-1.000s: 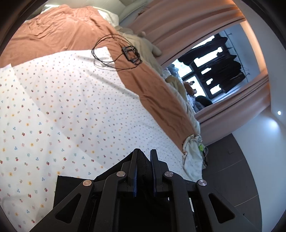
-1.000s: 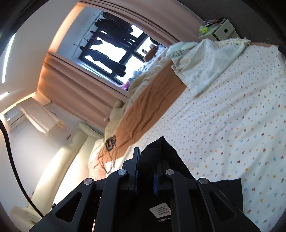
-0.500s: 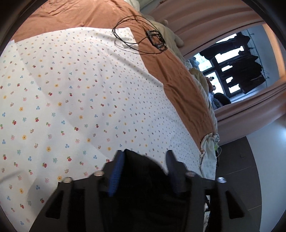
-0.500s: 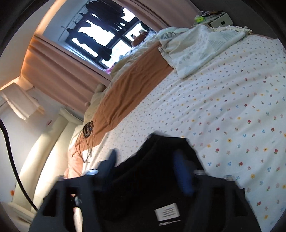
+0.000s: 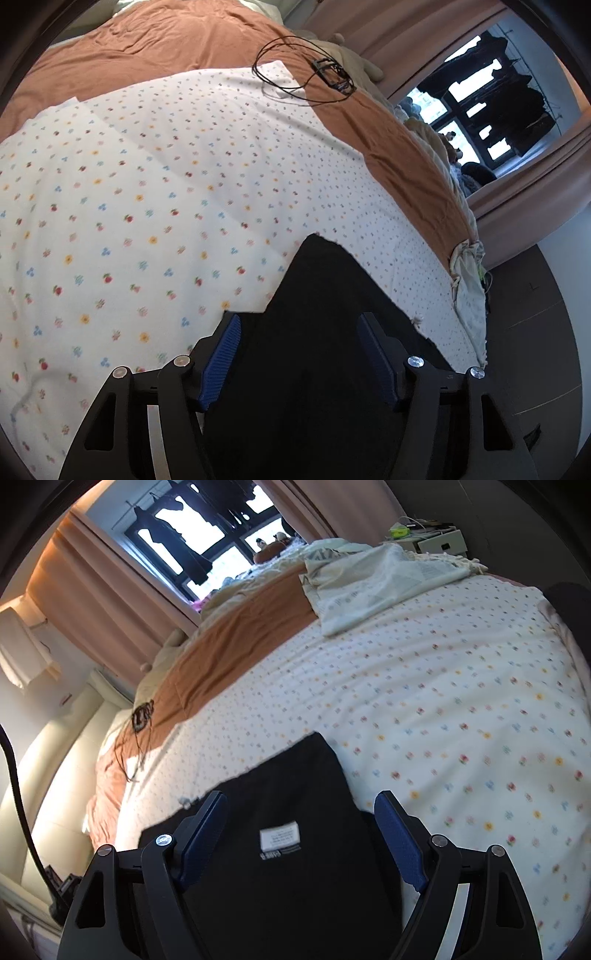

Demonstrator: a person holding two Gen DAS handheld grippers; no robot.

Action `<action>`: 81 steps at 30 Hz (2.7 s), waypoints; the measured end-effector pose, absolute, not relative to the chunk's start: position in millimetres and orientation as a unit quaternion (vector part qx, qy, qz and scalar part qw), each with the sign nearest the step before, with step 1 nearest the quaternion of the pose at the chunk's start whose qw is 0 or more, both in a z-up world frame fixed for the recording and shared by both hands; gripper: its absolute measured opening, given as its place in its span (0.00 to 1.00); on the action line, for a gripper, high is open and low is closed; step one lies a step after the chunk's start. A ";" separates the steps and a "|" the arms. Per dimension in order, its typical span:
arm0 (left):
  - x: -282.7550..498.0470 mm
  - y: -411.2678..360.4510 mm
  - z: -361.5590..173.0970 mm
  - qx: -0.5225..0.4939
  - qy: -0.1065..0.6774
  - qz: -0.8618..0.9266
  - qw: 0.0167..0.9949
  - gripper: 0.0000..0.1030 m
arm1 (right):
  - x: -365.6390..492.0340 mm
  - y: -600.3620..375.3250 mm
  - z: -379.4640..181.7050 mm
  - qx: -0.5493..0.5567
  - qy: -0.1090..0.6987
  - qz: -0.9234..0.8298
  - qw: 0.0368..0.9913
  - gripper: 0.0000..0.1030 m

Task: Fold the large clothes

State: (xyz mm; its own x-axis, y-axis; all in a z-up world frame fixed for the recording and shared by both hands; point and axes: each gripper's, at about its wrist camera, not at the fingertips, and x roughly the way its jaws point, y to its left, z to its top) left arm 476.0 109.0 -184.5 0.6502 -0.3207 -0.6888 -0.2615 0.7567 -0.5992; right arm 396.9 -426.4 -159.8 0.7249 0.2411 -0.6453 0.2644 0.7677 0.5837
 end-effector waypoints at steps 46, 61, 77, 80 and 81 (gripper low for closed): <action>330.3 118.2 -238.3 -0.294 0.512 -0.017 0.807 0.23 | 252.2 -396.4 -213.5 0.310 0.478 -0.040 0.821 0.14; 311.9 142.3 -249.1 -0.439 0.476 -0.082 0.758 0.62 | 246.8 -356.0 -118.7 0.291 0.398 0.025 0.869 0.60; 336.6 131.4 -251.8 -0.479 0.454 -0.135 0.739 0.62 | 295.0 -203.6 -135.5 0.224 0.472 0.134 0.842 0.43; 328.6 134.0 -243.0 -0.496 0.426 -0.168 0.738 0.62 | 298.5 -189.0 -143.0 0.207 0.484 0.135 0.840 0.40; 325.5 135.0 -240.0 -0.503 0.415 -0.180 0.737 0.62 | 299.6 -182.8 -146.0 0.198 0.487 0.137 0.840 0.39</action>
State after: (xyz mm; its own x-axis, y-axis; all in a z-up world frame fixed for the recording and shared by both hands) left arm 325.5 135.0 -240.0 0.5905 -0.6824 -0.4310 -0.1527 0.4298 -0.8899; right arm 299.6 -182.8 -146.0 0.4883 0.4232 -0.7632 -0.0368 0.8838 0.4665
